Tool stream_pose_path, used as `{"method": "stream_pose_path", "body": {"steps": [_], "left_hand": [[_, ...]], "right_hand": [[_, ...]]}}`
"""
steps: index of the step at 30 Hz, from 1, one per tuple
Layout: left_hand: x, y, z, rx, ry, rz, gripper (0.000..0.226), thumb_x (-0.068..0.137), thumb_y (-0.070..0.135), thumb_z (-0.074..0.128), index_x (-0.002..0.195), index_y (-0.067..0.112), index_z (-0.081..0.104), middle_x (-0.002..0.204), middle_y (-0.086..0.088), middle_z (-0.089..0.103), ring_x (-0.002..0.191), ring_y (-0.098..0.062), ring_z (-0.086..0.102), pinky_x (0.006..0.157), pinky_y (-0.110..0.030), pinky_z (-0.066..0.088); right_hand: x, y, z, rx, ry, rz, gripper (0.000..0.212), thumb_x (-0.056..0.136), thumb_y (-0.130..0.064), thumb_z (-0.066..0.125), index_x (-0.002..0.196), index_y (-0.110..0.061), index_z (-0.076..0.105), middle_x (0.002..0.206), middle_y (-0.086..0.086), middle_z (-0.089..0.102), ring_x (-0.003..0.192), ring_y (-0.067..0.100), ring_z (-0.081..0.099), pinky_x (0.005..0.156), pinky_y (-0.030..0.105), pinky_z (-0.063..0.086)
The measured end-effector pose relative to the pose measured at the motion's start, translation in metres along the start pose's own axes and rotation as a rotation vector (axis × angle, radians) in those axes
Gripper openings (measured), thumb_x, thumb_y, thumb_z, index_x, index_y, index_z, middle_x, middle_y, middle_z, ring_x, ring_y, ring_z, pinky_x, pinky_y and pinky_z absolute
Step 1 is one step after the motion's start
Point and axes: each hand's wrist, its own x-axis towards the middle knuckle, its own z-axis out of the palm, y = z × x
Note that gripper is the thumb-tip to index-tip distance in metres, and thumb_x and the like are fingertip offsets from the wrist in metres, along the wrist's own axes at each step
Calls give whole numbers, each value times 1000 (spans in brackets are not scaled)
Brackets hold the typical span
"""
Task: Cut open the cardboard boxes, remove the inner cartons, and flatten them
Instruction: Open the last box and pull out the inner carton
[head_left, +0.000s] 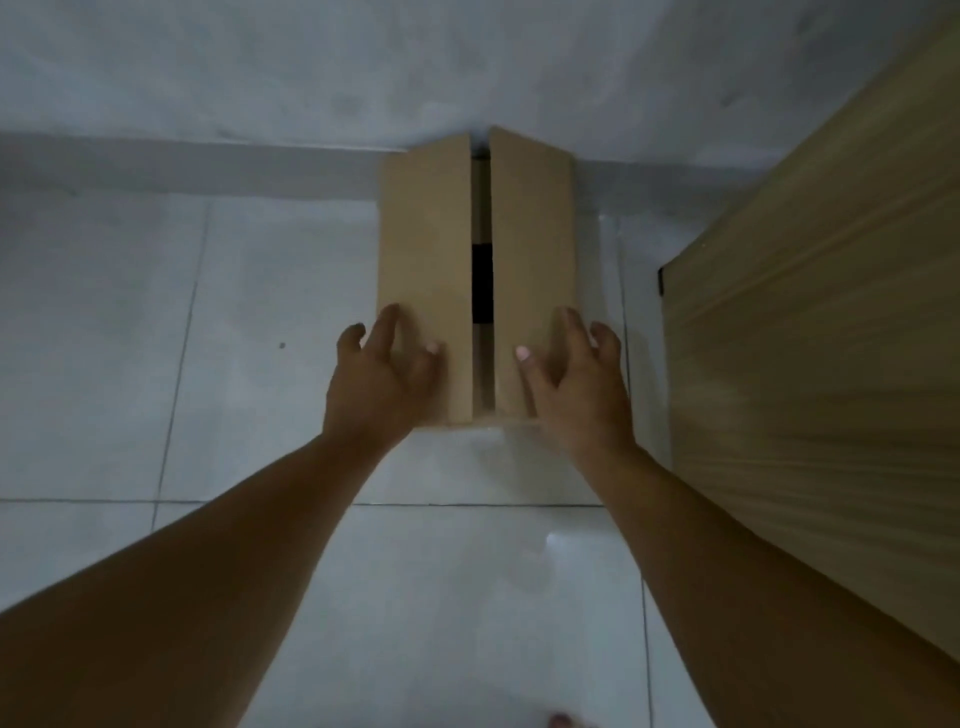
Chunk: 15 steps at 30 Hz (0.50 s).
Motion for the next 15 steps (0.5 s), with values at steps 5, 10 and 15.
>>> {"method": "stream_pose_path", "body": {"steps": [5, 10, 15], "left_hand": [[14, -7, 19, -33, -6, -14, 73, 95, 58, 52, 156, 33, 20, 147, -10, 42, 128, -31, 49, 101, -44, 44], [-1, 12, 4, 41, 48, 11, 74, 92, 64, 49, 154, 34, 21, 139, -13, 43, 121, -37, 52, 98, -50, 49], [-33, 44, -61, 66, 73, 54, 74, 91, 64, 50, 152, 33, 24, 136, -14, 43, 118, -36, 52, 95, -48, 50]], "right_hand": [[13, 10, 21, 85, -16, 25, 79, 93, -64, 51, 158, -37, 13, 161, 3, 23, 141, 29, 35, 105, 39, 39], [-7, -7, 11, -8, 37, 10, 79, 94, -62, 51, 158, -34, 13, 157, 9, 23, 137, 32, 32, 102, 43, 41], [-47, -55, -40, 27, 70, -20, 79, 94, -61, 51, 159, -32, 16, 157, 10, 23, 139, 31, 30, 105, 42, 38]]}}
